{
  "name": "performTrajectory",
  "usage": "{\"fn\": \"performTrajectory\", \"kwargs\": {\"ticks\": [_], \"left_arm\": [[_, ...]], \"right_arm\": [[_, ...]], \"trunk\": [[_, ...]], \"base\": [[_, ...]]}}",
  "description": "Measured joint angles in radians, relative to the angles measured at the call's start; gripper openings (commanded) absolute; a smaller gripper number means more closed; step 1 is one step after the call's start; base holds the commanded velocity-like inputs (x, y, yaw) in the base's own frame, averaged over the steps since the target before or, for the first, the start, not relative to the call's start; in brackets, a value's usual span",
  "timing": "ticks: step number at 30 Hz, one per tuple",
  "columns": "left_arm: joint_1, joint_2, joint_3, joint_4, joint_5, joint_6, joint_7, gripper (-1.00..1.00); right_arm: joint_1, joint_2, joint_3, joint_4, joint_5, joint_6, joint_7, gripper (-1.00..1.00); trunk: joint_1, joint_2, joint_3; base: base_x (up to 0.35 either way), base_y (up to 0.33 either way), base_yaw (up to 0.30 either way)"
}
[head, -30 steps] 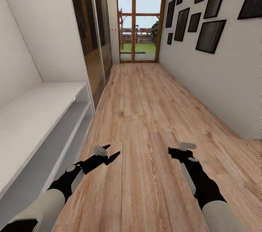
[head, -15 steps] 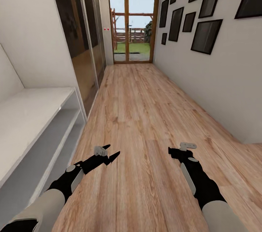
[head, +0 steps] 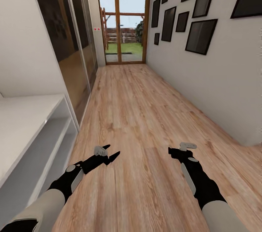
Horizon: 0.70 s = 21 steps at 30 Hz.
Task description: Pick up the two gym shoes and the two sandals from the corridor floor and place them onto the hallstand (shoe rack) in the corridor, making sure they are on the rack and not on the floor. Arrange them so the two gym shoes are next to each other and the two sandals are next to each other.
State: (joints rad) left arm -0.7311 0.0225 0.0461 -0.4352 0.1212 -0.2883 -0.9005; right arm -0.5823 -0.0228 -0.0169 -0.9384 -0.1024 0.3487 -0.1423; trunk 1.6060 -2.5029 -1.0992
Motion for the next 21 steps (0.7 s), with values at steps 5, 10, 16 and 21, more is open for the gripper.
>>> {"fn": "performTrajectory", "kwargs": {"ticks": [5, 10, 16, 21], "left_arm": [[0.0, 0.0, 0.0, 0.0, 0.0, 0.0, 0.0, 1.0], [0.0, 0.0, 0.0, 0.0, 0.002, -0.001, 0.0, 1.0], [0.0, 0.0, -0.001, 0.0, 0.002, -0.001, -0.001, 1.0], [0.0, 0.0, -0.001, 0.0, 0.002, -0.001, -0.001, 1.0]], "right_arm": [[0.0, 0.0, 0.0, 0.0, 0.0, 0.0, 0.0, 1.0], [0.0, 0.0, 0.0, 0.0, 0.0, 0.0, 0.0, 1.0], [0.0, 0.0, 0.0, -0.001, 0.0, 0.0, 0.0, 1.0], [0.0, 0.0, 0.0, -0.001, 0.0, 0.0, 0.0, 1.0]], "trunk": [[0.0, 0.0, 0.0], [0.0, 0.0, 0.0], [0.0, 0.0, 0.0], [0.0, 0.0, 0.0]], "base": [[0.236, 0.262, -0.252], [0.195, 0.218, -0.252], [0.034, 0.033, -0.252], [0.015, 0.002, -0.252]]}}
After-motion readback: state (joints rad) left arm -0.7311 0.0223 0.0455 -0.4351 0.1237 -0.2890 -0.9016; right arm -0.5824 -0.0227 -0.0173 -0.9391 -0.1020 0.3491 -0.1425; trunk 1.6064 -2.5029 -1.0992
